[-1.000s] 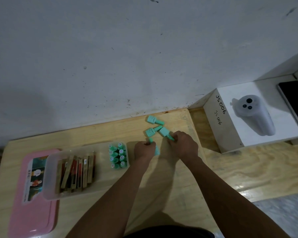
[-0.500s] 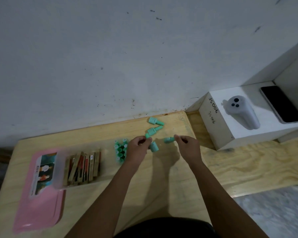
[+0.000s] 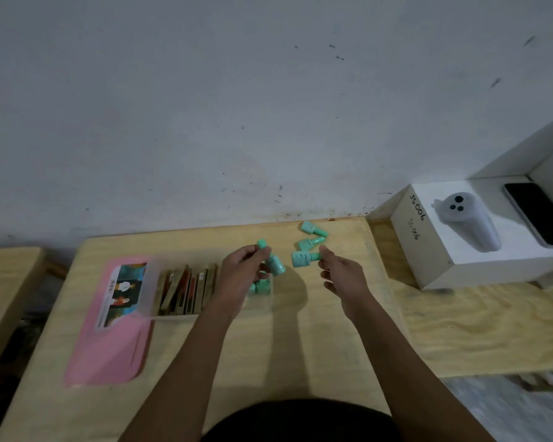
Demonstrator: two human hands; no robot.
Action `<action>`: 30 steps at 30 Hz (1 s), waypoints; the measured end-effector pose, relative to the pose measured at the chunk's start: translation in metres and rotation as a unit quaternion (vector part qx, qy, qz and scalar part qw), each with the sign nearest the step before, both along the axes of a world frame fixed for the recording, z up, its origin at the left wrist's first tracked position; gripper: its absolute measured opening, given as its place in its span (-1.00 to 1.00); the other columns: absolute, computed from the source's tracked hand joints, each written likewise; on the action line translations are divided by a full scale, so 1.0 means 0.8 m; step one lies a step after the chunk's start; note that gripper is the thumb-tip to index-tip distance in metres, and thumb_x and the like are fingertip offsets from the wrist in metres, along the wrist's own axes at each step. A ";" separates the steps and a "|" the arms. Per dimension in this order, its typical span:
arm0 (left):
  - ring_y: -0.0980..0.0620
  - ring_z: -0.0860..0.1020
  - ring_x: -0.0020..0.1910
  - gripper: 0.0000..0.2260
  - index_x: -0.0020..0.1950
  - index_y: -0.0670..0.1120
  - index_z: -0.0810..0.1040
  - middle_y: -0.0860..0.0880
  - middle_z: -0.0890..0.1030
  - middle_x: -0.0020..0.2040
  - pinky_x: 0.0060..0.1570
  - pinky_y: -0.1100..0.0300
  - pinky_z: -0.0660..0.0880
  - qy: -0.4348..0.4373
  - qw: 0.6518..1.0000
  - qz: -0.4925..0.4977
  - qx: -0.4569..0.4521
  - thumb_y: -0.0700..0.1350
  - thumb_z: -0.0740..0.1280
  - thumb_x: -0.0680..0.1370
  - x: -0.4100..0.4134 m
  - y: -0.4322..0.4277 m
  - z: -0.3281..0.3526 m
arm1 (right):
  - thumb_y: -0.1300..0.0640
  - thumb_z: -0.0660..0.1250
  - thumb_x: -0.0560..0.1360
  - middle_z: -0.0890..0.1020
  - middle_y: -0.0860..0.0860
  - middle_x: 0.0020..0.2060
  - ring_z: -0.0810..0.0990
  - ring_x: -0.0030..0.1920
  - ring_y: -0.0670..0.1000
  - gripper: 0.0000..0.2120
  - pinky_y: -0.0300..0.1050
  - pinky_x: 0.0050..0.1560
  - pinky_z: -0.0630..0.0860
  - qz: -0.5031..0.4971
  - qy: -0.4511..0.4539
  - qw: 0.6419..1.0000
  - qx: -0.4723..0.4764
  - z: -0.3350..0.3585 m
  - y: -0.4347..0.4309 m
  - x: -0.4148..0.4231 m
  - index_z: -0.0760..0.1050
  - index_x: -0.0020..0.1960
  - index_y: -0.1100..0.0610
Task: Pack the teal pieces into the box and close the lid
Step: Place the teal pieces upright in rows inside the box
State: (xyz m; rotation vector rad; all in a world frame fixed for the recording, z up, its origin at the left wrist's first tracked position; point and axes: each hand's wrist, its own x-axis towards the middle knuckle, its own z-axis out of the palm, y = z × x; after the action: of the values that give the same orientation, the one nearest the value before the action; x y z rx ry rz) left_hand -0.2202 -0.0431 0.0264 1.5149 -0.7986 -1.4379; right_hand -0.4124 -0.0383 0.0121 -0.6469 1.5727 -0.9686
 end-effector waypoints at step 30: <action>0.05 0.62 -0.23 -0.87 -0.25 0.00 0.55 0.03 0.62 -0.26 -0.15 0.09 0.57 -0.358 0.924 -0.134 -0.029 -0.15 0.49 0.37 0.066 0.021 -0.071 | -0.17 0.37 0.41 0.62 0.01 -0.17 0.57 -0.15 0.07 -0.71 -0.06 -0.18 0.41 0.314 0.599 0.716 -0.173 -0.060 0.008 0.118 0.67 -0.07 0.03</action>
State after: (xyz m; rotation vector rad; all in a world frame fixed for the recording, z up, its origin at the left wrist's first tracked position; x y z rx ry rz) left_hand -0.1677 -0.0267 -0.0306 1.9645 -1.5183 -1.0071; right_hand -0.3180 -0.0323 -0.0361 -2.2365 1.9562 -0.2075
